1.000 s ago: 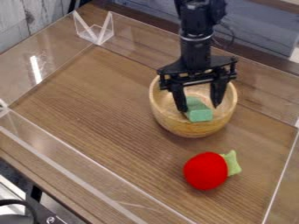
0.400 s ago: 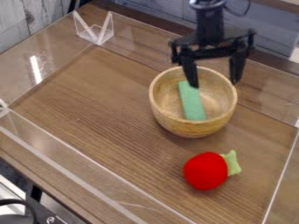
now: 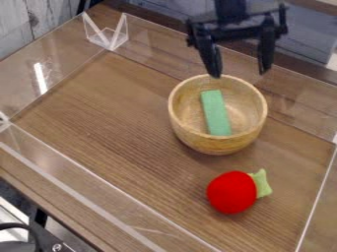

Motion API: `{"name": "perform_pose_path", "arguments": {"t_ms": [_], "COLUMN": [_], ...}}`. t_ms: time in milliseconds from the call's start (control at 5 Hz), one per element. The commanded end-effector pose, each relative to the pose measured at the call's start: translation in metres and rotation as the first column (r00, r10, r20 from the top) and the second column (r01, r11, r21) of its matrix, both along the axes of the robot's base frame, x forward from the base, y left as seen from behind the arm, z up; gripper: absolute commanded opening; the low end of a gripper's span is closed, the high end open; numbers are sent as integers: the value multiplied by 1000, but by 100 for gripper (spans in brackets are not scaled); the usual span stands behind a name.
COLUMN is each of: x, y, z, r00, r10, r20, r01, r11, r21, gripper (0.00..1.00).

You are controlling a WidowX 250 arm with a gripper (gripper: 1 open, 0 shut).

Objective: Put the green block in the brown bowl

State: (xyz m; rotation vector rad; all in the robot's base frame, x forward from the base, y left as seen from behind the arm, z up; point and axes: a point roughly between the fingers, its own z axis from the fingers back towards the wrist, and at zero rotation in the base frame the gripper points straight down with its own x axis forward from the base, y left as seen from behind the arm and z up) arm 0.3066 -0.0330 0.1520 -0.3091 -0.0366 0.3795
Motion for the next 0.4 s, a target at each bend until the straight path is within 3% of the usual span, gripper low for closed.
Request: {"name": "perform_pose_path", "arguments": {"t_ms": [0,200], "x": [0,-8], "y": [30,71], "z": [33,36], "r00": [995,993], "r10": [9,-8], "r20": [104,121], "r01": [-8,6], "r11": [1000,1000], "r21": [-7,16], "gripper": [100,100]}}
